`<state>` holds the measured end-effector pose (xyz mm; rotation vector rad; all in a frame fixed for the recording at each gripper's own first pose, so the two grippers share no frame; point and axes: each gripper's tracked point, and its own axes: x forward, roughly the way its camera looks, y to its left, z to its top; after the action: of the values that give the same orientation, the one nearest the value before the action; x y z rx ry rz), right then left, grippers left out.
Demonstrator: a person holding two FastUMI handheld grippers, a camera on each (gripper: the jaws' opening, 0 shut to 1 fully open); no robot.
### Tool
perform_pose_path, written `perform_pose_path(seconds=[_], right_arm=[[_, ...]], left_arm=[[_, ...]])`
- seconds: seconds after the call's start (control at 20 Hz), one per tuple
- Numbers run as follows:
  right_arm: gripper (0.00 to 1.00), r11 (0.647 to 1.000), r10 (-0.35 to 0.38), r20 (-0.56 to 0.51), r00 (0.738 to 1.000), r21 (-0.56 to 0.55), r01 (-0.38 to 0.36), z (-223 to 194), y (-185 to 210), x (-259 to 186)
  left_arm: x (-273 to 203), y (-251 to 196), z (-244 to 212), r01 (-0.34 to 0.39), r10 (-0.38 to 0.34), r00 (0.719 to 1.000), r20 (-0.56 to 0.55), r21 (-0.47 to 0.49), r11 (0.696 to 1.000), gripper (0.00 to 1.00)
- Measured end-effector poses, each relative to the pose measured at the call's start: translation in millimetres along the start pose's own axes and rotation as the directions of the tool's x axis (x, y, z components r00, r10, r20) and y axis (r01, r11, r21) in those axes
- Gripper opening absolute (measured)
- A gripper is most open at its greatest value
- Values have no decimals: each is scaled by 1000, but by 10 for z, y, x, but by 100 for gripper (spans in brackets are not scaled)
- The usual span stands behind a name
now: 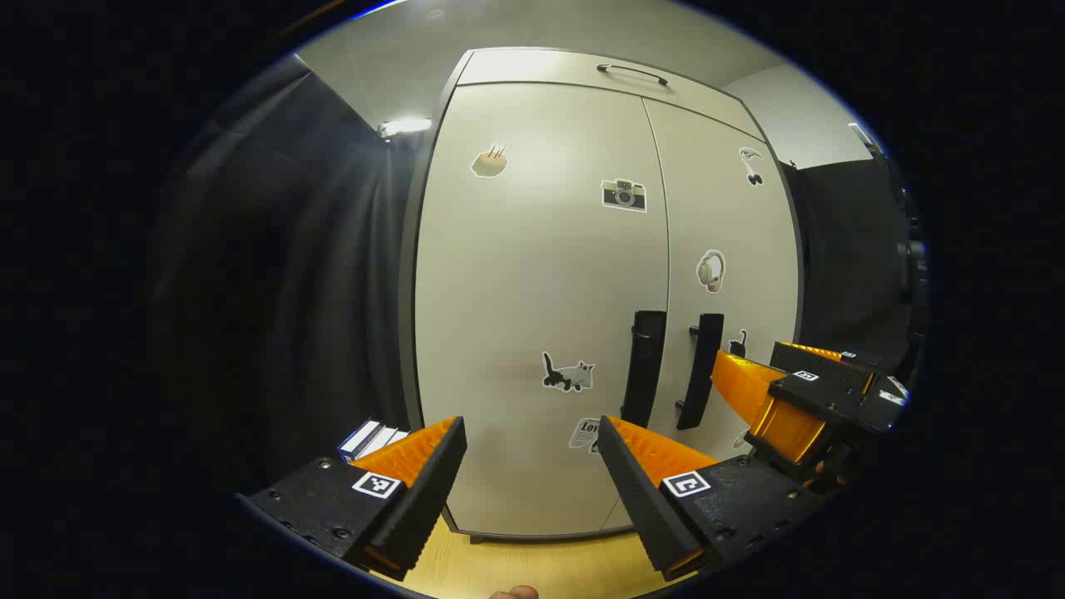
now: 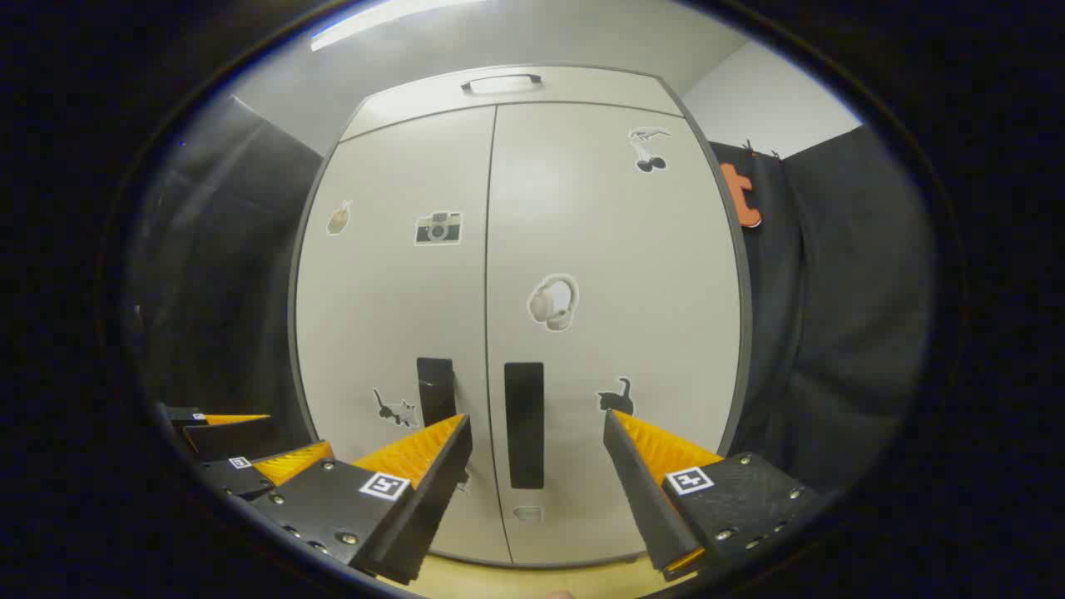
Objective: Open the right door of the double-door shoe cabinet with the right hand, and open the left door with the left hand.
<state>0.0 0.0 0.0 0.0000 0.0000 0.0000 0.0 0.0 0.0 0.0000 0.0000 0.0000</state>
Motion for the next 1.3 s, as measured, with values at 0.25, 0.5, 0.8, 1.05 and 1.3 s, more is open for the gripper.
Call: perform_pose_path(seconds=[0.25, 0.5, 0.8, 1.05, 1.3], right_arm=[[92, 1000, -3, -6, 1000, 0, 3, -28, 19, 67], [95, 1000, -4, -26, 1000, 3, 4, -100, 7, 127], [80, 1000, -13, -46, 999, 5, 13, -171, -10, 205], [67, 1000, -11, -68, 998, -2, 11, -255, 40, 388], [48, 1000, -4, -123, 992, 21, 7, -424, 115, 662]], left_arm=[[30, 57, -27, -10, 10, 1000, -9, 5, 1000, 99], [53, 54, -70, -7, 7, 1000, -19, 3, 1000, 99], [80, 38, -78, -1, 1, 1000, -22, 5, 1000, 99], [75, 79, -117, -6, 6, 999, -34, 4, 1000, 99], [48, 166, -186, -20, 20, 998, -54, 8, 1000, 99]])
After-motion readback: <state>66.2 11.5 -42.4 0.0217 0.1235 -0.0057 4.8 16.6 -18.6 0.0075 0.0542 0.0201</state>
